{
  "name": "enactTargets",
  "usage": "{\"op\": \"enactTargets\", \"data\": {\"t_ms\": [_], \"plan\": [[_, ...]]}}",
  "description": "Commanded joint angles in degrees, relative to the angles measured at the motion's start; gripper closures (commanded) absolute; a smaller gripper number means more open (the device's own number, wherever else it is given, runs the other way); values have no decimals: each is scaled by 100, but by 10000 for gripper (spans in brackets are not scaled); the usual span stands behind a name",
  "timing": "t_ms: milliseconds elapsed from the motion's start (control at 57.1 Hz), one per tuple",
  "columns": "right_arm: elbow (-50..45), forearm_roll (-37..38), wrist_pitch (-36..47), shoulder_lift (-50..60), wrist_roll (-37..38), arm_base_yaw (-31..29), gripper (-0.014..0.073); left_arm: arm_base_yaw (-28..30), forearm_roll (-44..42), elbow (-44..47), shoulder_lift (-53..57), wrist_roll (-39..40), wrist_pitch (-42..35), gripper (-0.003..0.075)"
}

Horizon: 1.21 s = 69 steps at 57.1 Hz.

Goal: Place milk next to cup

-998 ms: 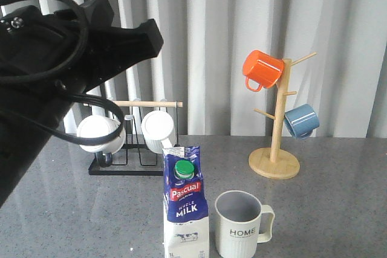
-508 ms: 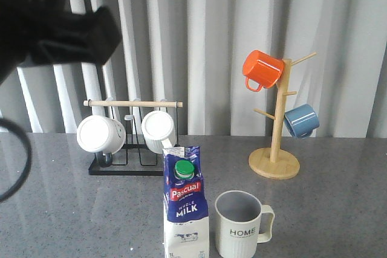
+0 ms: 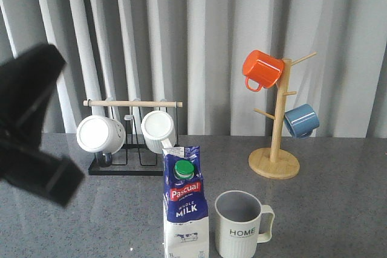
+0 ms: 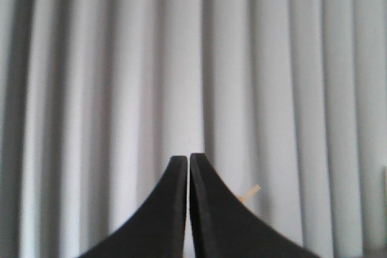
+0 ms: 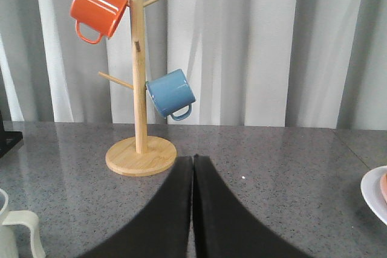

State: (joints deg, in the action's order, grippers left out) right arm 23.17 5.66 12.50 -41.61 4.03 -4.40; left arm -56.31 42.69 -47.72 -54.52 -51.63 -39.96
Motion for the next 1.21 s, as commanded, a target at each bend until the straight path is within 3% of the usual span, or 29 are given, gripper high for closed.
{"op": "enactTargets", "data": {"t_ms": [0, 403, 560, 700, 823, 1015, 1120, 1190], "plan": [[155, 54, 410, 30, -31, -40, 603, 152, -632, 236, 286, 260, 37, 727], [155, 54, 410, 30, -31, -40, 603, 2317, -2234, 2683, 1501, 4052, 204, 727], [155, 54, 410, 30, -31, -40, 603, 2694, -2583, 3315, 2058, 4460, 795, 725], [155, 54, 410, 30, -31, -40, 603, 3139, -2982, 3559, 2768, 4662, 1889, 723], [155, 54, 410, 30, -31, -40, 603, 3789, -3841, 3697, 3429, 5578, 2749, 723], [155, 54, 410, 30, -31, -40, 603, 4689, -5418, 4322, 4319, 7387, 2742, 723], [155, 54, 410, 30, -31, -40, 603, 4932, -5709, 4838, 4837, 7646, 2365, 723], [155, 54, 410, 30, -31, -40, 603, 5025, -5689, 4823, 5158, 7671, 2822, 723]]}}
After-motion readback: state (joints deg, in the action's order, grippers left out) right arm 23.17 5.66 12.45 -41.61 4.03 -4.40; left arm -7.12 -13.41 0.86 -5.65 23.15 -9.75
